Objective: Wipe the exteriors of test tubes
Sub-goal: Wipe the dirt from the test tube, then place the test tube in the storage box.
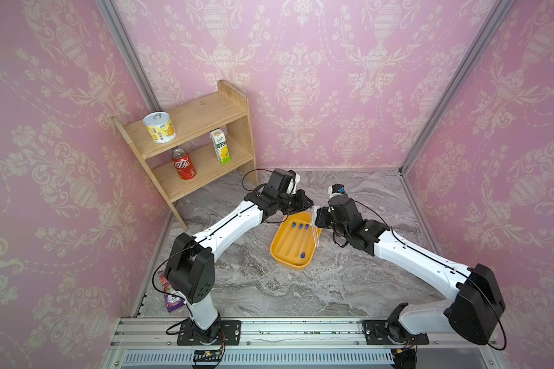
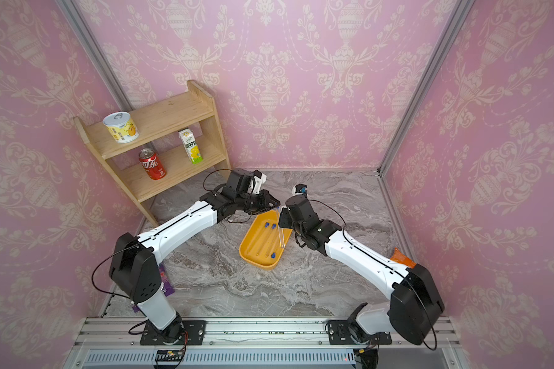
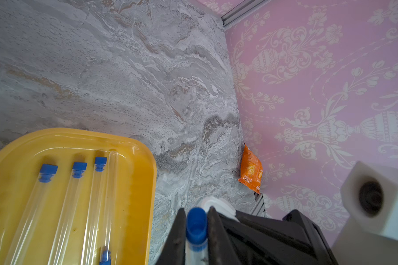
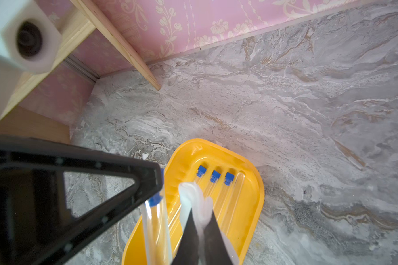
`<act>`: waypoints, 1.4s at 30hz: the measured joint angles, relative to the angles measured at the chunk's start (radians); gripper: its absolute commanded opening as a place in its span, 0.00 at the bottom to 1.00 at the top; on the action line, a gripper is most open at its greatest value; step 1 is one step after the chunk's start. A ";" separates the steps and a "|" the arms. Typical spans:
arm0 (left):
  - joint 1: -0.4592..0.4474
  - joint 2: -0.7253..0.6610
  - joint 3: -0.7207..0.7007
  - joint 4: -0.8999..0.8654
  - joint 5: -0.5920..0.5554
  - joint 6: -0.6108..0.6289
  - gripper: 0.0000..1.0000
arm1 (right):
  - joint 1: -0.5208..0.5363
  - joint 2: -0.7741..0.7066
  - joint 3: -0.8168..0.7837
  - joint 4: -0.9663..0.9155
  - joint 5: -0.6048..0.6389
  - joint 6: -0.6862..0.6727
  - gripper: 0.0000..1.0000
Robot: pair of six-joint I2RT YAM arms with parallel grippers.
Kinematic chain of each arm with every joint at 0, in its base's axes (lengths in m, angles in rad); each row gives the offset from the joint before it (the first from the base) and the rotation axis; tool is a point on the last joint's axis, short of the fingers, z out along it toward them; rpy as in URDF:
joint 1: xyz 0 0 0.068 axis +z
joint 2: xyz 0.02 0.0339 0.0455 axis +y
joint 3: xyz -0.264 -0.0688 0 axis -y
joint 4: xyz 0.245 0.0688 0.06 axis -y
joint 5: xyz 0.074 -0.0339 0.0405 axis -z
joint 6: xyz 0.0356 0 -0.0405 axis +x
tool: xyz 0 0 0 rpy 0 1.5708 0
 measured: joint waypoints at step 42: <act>0.056 0.162 0.162 -0.305 -0.123 0.285 0.17 | 0.101 -0.676 -0.354 -0.466 0.088 0.188 0.00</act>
